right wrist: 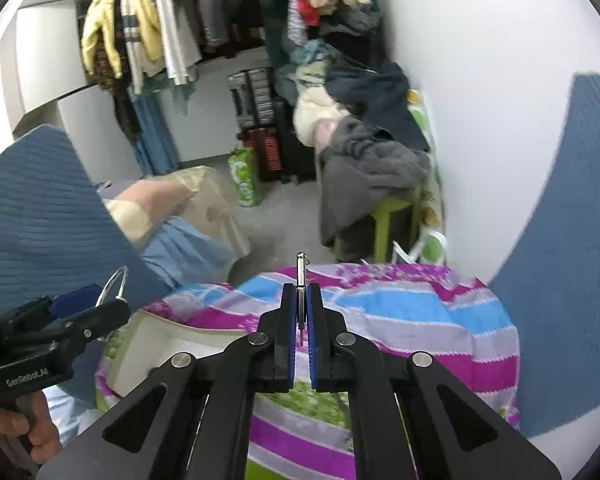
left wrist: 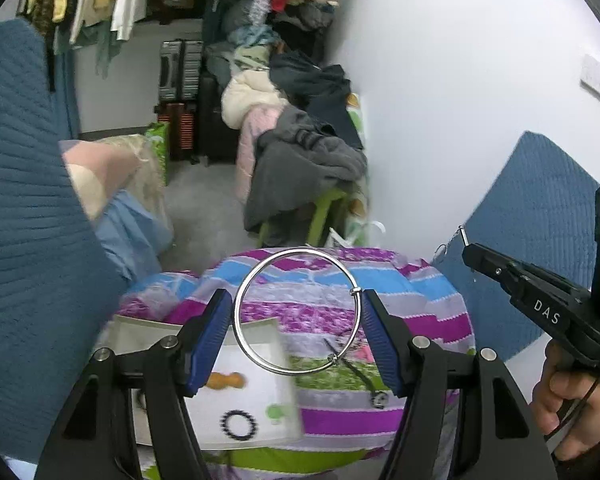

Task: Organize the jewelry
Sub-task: 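Carry the hoop and pin over the white box and open both tools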

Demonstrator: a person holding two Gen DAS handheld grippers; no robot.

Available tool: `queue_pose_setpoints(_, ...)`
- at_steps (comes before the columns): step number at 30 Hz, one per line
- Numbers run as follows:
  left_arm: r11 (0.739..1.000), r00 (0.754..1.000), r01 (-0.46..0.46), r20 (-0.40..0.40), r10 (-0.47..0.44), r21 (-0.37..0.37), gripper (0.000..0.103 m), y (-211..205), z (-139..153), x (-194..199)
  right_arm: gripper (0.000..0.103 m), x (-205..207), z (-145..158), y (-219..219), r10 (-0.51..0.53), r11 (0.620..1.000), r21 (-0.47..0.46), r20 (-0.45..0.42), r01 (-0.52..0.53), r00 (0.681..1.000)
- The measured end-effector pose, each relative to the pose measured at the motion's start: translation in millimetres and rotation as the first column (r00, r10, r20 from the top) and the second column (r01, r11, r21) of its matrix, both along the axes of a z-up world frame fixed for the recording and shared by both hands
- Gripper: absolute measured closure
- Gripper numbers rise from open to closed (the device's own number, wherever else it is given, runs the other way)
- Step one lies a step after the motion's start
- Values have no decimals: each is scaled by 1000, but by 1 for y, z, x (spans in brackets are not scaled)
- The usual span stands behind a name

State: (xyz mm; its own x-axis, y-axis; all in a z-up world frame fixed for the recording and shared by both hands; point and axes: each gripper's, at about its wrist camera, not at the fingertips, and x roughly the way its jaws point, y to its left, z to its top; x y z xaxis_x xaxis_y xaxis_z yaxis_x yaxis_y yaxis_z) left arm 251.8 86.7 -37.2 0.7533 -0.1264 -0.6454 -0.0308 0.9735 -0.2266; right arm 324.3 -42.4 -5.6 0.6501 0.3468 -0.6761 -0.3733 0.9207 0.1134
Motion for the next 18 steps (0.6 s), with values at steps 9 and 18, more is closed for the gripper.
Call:
queue_pose_setpoints(9, 997, 995, -71, -69, 72, 8, 37, 65, -36, -14, 100, -7, -41, 64, 59, 998, 19, -71, -58, 996)
queue_pose_setpoints(18, 996, 978, -91, -188, 90, 6, 37, 91, -110, -22, 100, -24, -131, 105, 129, 989, -33, -269, -143, 954)
